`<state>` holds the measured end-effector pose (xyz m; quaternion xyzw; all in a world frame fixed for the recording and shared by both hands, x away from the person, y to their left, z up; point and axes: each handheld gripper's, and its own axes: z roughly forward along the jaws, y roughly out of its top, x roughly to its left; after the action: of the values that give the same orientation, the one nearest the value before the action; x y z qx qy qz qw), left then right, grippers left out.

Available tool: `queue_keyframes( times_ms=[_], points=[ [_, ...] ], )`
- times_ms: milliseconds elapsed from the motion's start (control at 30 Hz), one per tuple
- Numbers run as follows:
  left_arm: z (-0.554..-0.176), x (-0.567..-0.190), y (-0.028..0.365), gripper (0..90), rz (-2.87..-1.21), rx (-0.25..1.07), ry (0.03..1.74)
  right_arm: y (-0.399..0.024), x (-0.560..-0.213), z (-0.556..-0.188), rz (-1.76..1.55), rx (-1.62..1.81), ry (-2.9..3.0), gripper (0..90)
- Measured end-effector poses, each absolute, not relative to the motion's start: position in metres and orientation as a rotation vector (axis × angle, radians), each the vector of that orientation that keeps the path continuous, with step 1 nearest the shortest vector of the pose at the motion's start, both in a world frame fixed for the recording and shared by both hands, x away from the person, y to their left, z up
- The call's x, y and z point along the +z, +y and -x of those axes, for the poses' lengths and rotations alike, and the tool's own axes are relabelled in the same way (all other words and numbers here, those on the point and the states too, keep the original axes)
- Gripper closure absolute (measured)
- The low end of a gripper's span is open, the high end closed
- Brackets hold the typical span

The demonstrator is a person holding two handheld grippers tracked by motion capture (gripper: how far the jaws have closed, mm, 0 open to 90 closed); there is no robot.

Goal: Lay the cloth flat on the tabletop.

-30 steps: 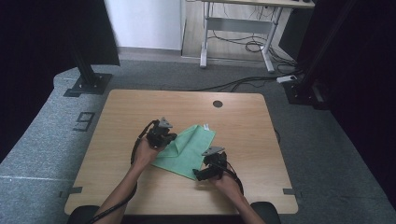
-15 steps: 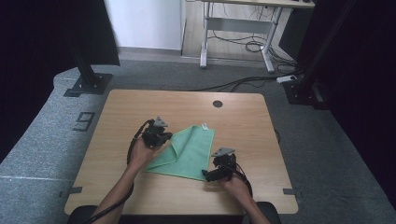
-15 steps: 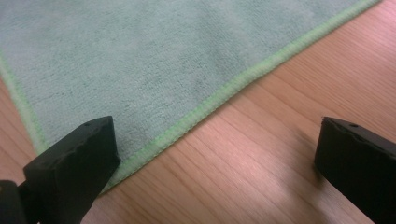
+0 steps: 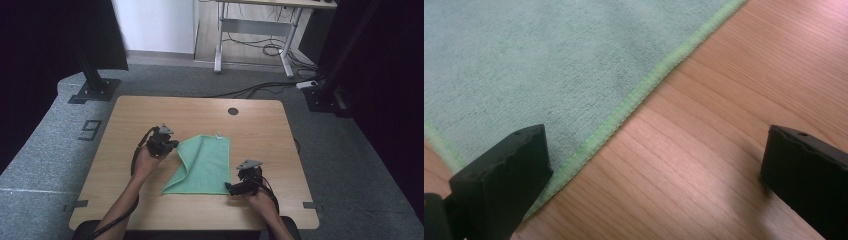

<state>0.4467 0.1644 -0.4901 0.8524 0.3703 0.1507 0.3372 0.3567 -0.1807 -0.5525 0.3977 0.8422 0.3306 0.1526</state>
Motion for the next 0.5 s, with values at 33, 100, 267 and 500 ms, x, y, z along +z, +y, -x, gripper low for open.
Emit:
queue_keyframes(
  times_ms=[33,100,267,500],
  points=[
    [-0.447,-0.49,0.167,88.7,-2.217,0.396,0.972,-0.182,-0.553,-0.356,-1.144,0.95,2.412,0.0],
    [-0.448,-0.489,0.17,88.8,-2.21,0.4,0.985,-0.185,-0.553,-0.356,-1.148,0.948,2.41,0.0],
    [-0.452,-0.488,0.179,88.7,-2.204,0.413,1.013,-0.192,-0.552,-0.355,-1.155,0.945,2.407,0.0],
    [-0.459,-0.489,0.19,88.5,-2.203,0.429,1.052,-0.199,-0.552,-0.354,-1.165,0.943,2.403,0.0]
  ],
)
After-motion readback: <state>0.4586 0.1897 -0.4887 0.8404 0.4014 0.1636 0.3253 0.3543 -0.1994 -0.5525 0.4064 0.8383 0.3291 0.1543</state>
